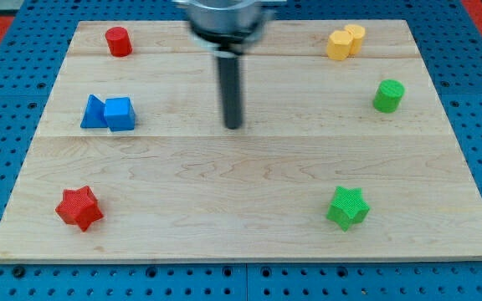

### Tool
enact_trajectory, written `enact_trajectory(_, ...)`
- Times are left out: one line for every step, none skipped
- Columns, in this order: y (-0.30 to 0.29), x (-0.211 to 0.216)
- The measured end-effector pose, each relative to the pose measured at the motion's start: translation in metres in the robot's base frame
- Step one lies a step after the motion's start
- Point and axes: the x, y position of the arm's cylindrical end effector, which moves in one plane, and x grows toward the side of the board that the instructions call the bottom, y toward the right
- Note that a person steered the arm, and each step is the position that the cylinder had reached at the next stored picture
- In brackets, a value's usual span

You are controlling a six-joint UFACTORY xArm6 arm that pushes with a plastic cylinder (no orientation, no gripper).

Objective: Slightly move the green circle towards down

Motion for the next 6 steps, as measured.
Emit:
enact_trajectory(0.102,0.000)
enact_trajectory(0.193,-0.019)
enact_trajectory(0.267,-0.044)
enact_trajectory(0.257,-0.089)
enact_trajectory(0.186,-0.091)
enact_trajectory(0.179,-0.058)
